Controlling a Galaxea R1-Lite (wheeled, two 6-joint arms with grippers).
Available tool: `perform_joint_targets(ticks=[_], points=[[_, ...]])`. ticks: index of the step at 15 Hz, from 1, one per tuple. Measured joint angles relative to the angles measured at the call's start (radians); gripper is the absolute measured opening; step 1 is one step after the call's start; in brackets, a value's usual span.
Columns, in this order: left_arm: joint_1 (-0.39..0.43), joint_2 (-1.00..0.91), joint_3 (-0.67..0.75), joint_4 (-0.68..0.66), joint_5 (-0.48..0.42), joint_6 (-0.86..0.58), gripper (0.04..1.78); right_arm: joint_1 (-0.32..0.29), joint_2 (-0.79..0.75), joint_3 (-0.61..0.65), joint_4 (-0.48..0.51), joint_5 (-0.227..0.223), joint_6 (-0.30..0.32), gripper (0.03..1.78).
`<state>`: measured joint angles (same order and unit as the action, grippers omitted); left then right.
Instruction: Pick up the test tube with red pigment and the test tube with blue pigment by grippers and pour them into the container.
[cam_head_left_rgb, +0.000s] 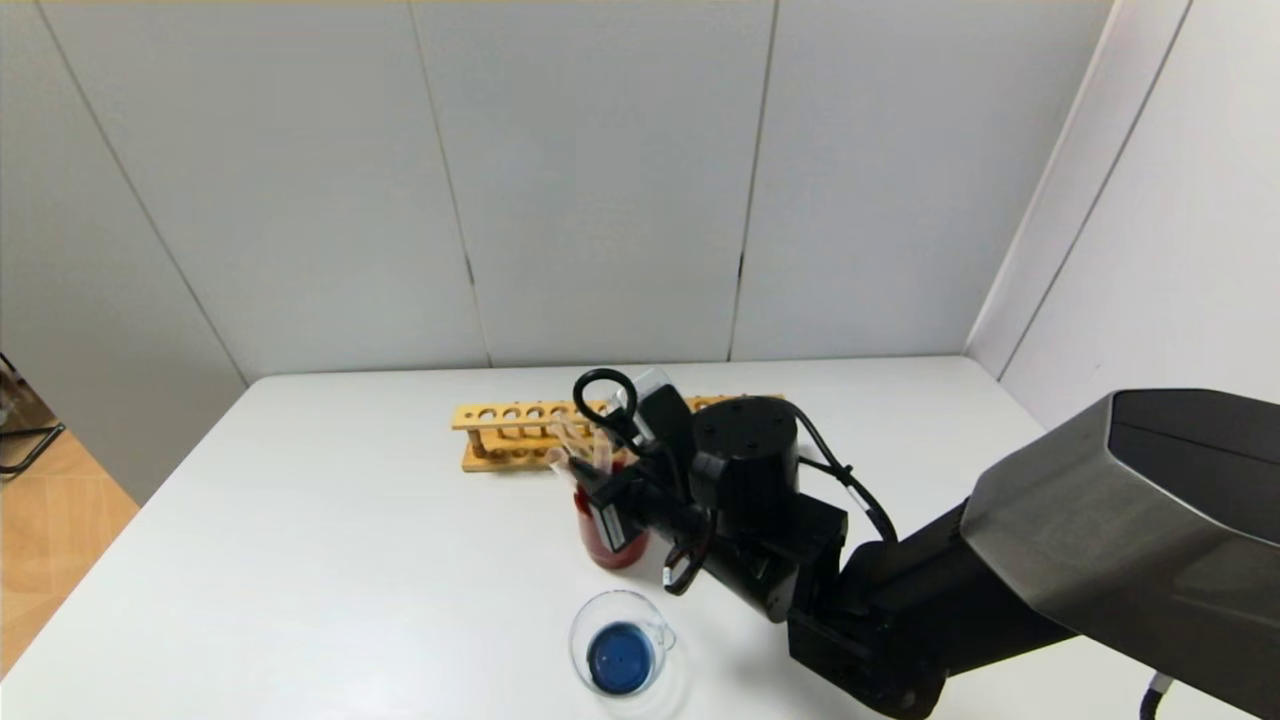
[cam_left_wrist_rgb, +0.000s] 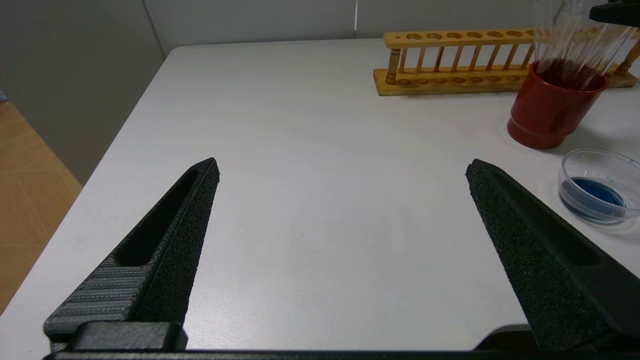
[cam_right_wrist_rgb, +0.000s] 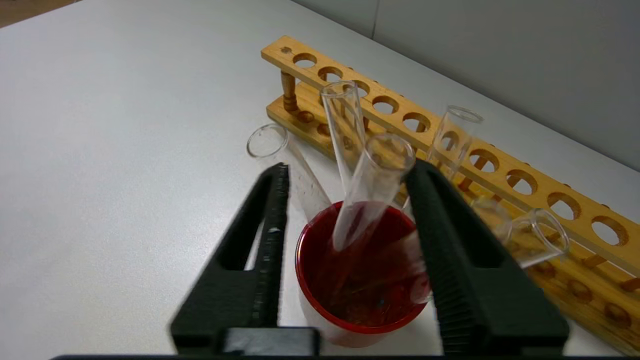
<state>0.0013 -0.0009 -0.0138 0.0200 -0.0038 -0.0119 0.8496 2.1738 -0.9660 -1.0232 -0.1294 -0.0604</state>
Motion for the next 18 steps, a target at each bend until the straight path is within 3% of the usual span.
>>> perform_joint_targets(ticks=[2, 5, 7, 10, 12, 15, 18], points=[[0.000, 0.000, 0.000, 0.000, 0.000, 0.000, 1.75, 0.000, -0.002, 0.001, 0.000, 0.000, 0.001, 1.30], [0.000, 0.000, 0.000, 0.000, 0.000, 0.000, 1.75, 0.000, -0.008, -0.001, 0.001, 0.000, 0.000, 1.63], [0.000, 0.000, 0.000, 0.000, 0.000, 0.000, 1.75, -0.002, -0.028, -0.016, 0.001, -0.003, 0.000, 1.73], [0.000, 0.000, 0.000, 0.000, 0.000, 0.000, 1.75, -0.034, -0.096, -0.061, 0.012, -0.010, -0.025, 1.74], [0.000, 0.000, 0.000, 0.000, 0.000, 0.000, 1.75, -0.096, -0.165, -0.093, 0.017, -0.017, -0.104, 1.74], [0.000, 0.000, 0.000, 0.000, 0.000, 0.000, 1.75, -0.226, -0.312, -0.124, 0.051, -0.041, -0.291, 1.74], [0.000, 0.000, 0.000, 0.000, 0.000, 0.000, 1.75, -0.344, -0.517, -0.134, 0.175, -0.102, -0.421, 1.74]])
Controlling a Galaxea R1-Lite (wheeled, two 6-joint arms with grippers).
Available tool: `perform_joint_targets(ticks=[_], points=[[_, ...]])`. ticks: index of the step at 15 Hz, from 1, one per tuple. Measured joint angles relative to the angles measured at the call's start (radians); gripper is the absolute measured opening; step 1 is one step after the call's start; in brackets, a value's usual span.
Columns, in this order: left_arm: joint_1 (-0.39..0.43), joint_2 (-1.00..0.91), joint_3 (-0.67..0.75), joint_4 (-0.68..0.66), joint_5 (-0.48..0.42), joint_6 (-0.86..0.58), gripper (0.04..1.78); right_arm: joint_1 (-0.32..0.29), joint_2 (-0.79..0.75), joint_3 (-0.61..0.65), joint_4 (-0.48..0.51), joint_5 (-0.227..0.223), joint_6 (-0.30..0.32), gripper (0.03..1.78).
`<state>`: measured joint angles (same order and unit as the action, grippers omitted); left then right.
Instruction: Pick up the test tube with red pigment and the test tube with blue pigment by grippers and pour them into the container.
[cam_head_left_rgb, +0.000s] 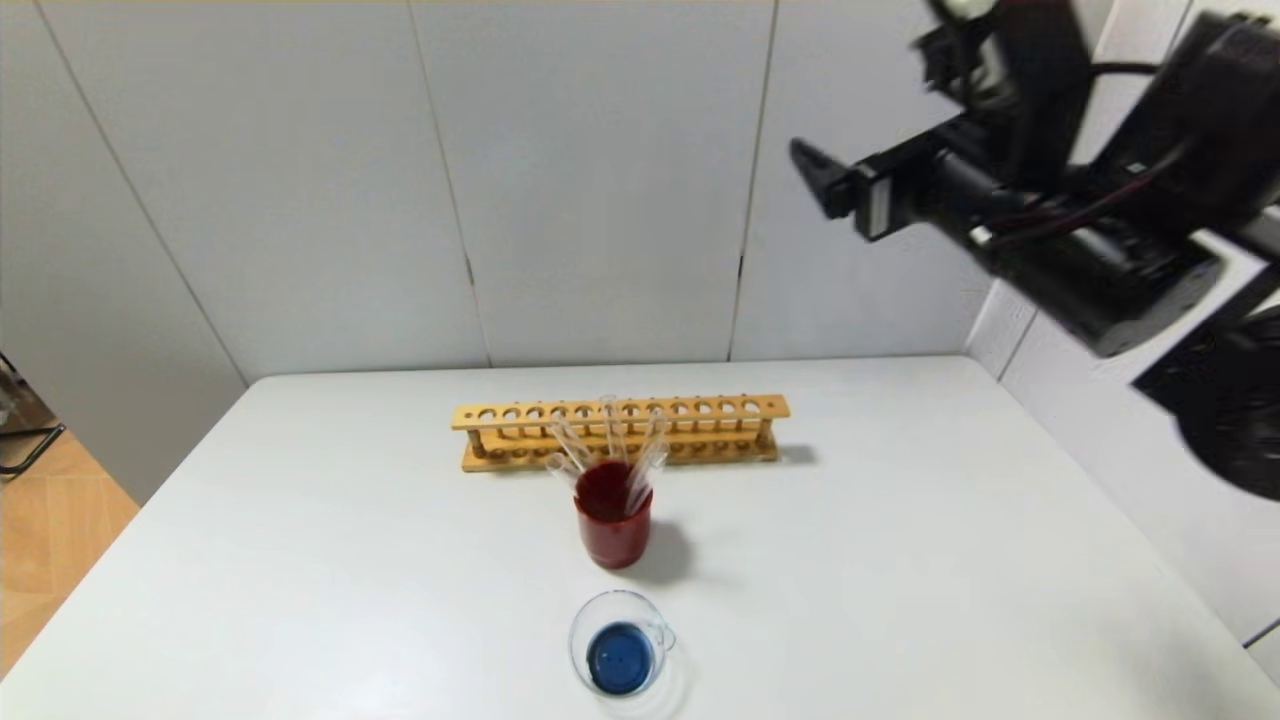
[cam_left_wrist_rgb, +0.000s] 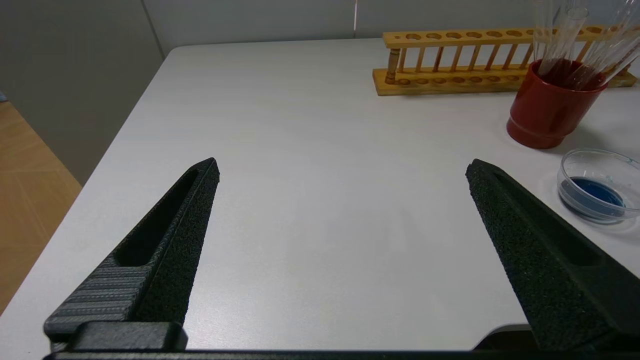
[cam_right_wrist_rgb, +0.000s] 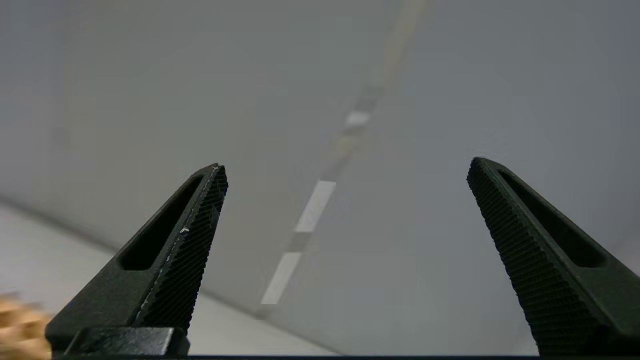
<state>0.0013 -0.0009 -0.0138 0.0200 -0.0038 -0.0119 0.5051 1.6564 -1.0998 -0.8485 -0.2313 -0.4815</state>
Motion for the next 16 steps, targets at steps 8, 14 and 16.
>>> perform_joint_targets(ticks=[8, 14, 16], points=[[0.000, 0.000, 0.000, 0.000, 0.000, 0.000, 1.75, -0.526, -0.629, 0.022, 0.527, -0.173, -0.035, 1.74], [0.000, 0.000, 0.000, 0.000, 0.000, 0.000, 1.75, -0.599, -1.152, 0.153, 0.889, -0.181, 0.133, 1.74], [0.000, 0.000, 0.000, 0.000, 0.000, 0.000, 1.75, -0.573, -1.265, 0.251, 0.963, -0.162, 0.226, 1.74]])
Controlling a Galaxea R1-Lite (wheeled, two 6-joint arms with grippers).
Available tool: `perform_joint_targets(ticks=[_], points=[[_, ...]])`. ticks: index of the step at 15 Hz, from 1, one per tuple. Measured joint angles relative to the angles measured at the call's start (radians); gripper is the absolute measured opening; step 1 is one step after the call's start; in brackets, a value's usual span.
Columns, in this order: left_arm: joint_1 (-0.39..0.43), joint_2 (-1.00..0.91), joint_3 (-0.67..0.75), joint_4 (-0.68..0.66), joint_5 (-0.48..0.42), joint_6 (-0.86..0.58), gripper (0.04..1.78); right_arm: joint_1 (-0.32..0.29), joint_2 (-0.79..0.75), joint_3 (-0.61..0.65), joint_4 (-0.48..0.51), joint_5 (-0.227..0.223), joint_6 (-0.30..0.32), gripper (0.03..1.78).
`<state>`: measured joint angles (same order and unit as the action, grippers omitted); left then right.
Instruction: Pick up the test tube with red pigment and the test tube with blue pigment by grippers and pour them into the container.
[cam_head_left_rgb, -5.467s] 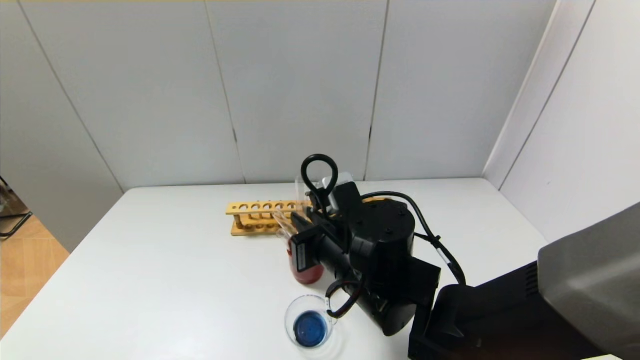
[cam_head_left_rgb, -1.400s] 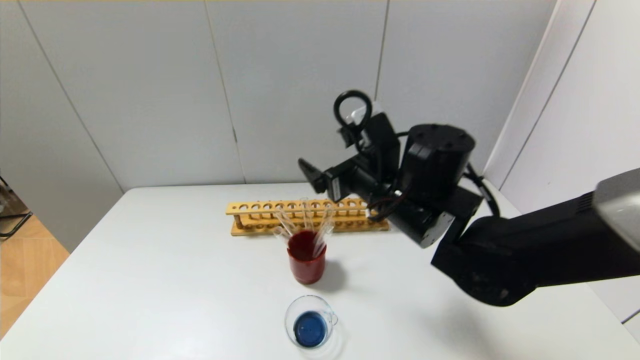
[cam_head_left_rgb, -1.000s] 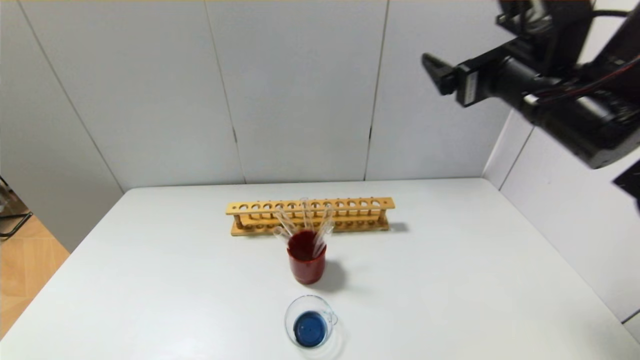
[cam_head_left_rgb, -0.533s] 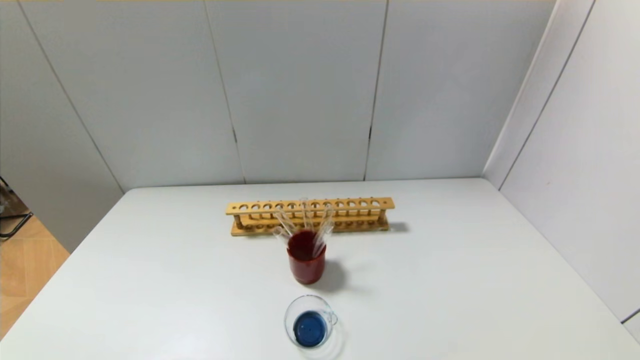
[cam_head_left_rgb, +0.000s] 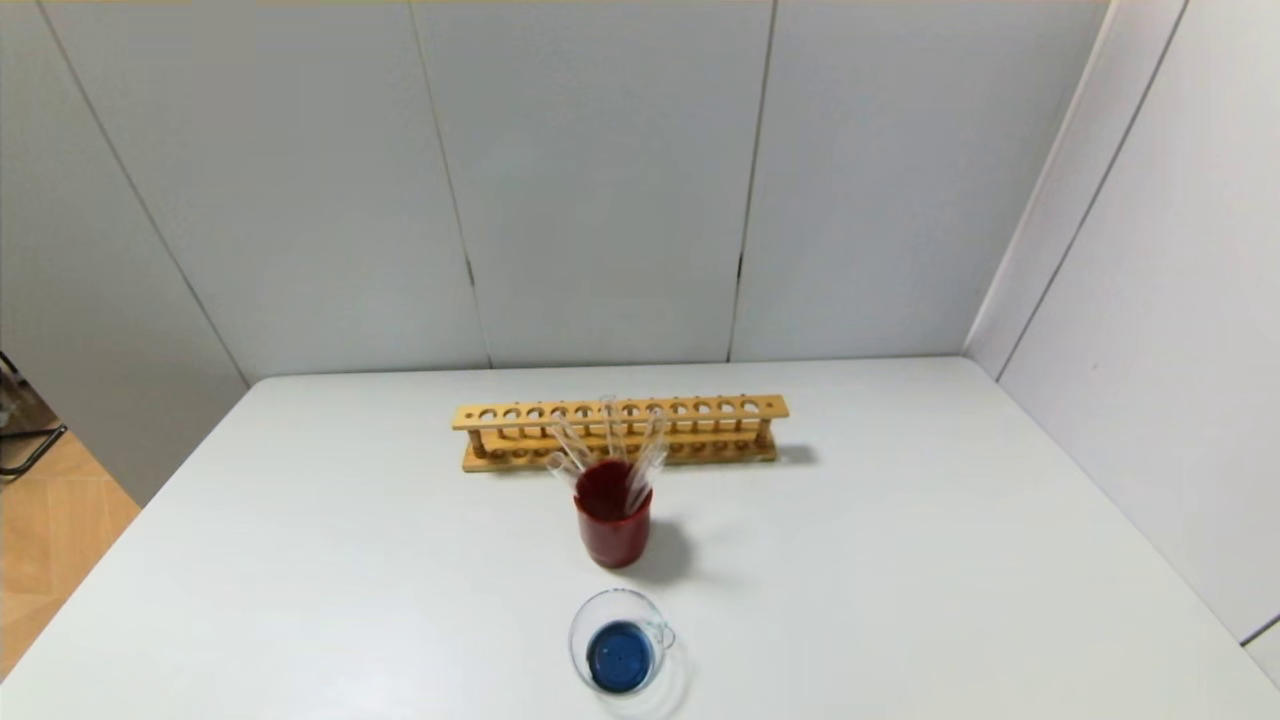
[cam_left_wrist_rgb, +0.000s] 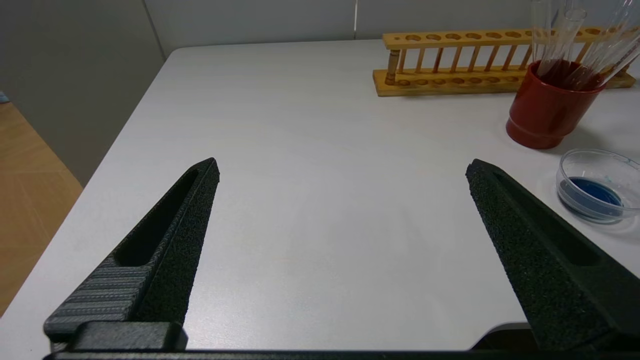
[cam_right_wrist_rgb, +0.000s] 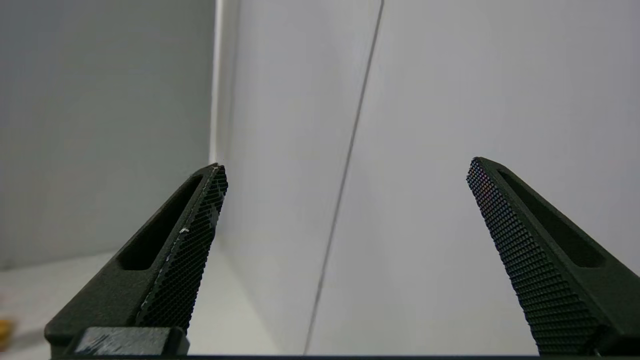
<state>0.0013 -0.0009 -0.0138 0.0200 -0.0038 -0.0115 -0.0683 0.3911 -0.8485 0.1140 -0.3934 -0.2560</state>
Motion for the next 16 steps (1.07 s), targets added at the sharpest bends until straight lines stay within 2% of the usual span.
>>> perform_joint_targets(ticks=[2, 4, 5, 7, 9, 12, 13, 16], points=[[0.000, 0.000, 0.000, 0.000, 0.000, 0.000, 1.75, 0.024, -0.099, 0.134, -0.015, 0.084, 0.108, 1.74], [0.000, 0.000, 0.000, 0.000, 0.000, 0.000, 1.75, 0.050, -0.204, 0.266, -0.035, 0.228, 0.227, 1.74], [0.000, 0.000, 0.000, 0.000, 0.000, 0.000, 1.75, 0.056, -0.253, 0.329, -0.039, 0.290, 0.261, 1.74], [0.000, 0.000, 0.000, 0.000, 0.000, 0.000, 1.75, 0.063, -0.328, 0.469, -0.059, 0.363, 0.275, 1.74], [0.000, 0.000, 0.000, 0.000, 0.000, 0.000, 1.75, 0.065, -0.364, 0.610, -0.089, 0.382, 0.266, 1.74], [0.000, 0.000, 0.000, 0.000, 0.000, 0.000, 1.75, 0.065, -0.387, 0.799, -0.116, 0.396, 0.175, 1.74], [0.000, 0.000, 0.000, 0.000, 0.000, 0.000, 1.75, 0.066, -0.389, 0.824, -0.116, 0.402, 0.150, 1.74], [0.000, 0.000, 0.000, 0.000, 0.000, 0.000, 1.75, 0.066, -0.392, 0.845, -0.118, 0.405, 0.148, 1.74]])
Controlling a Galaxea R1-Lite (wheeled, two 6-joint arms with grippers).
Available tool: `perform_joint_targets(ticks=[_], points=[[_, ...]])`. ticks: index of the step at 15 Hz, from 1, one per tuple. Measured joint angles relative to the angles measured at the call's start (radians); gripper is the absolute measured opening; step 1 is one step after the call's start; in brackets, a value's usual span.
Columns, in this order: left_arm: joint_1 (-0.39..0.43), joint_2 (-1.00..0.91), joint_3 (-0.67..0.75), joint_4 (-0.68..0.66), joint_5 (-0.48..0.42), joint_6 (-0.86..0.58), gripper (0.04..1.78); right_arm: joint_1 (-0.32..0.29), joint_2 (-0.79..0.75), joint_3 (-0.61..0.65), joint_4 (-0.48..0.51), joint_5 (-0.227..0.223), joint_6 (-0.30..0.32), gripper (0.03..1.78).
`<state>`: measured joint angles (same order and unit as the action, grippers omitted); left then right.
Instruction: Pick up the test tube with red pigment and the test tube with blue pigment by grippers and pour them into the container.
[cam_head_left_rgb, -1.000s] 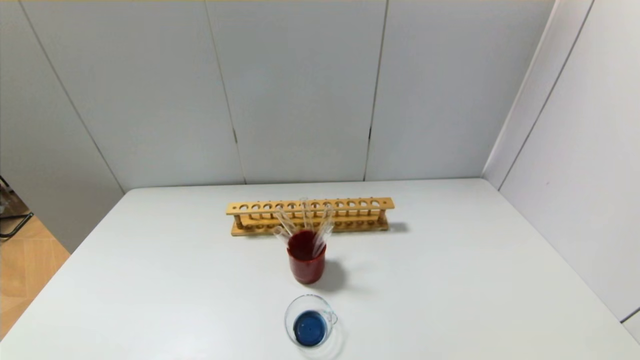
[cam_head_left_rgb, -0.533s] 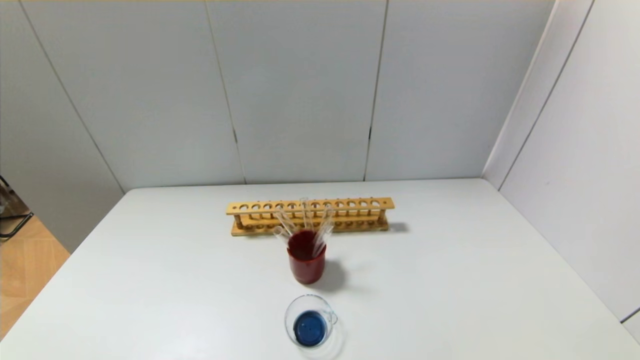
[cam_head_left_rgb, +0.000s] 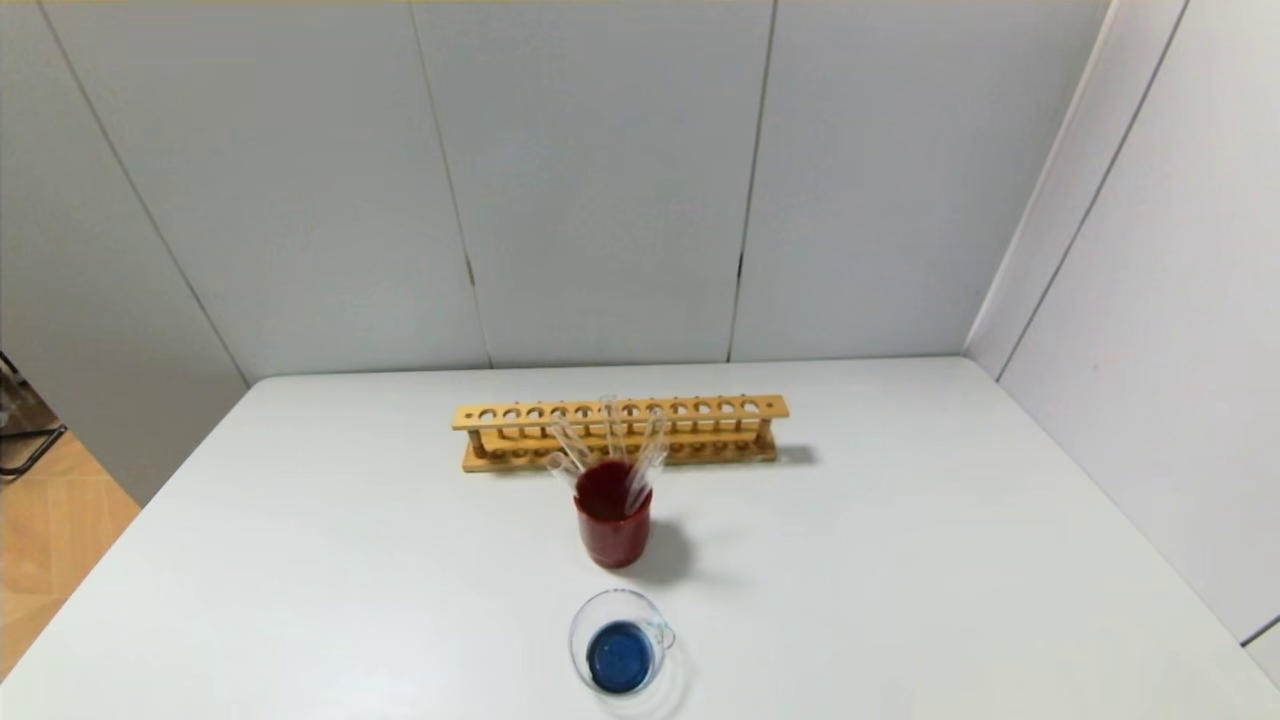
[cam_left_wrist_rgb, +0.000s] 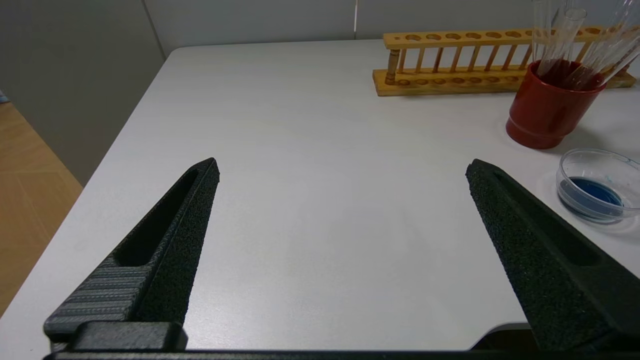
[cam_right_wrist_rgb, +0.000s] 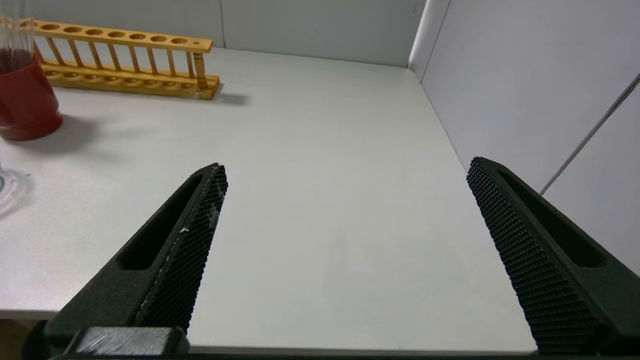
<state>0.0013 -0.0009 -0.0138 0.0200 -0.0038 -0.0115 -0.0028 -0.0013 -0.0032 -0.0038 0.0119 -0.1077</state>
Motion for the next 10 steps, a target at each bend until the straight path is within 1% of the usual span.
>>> perform_joint_targets(ticks=[10], points=[[0.000, 0.000, 0.000, 0.000, 0.000, 0.000, 1.75, 0.001, -0.001, 0.003, -0.001, -0.003, 0.029, 1.74]])
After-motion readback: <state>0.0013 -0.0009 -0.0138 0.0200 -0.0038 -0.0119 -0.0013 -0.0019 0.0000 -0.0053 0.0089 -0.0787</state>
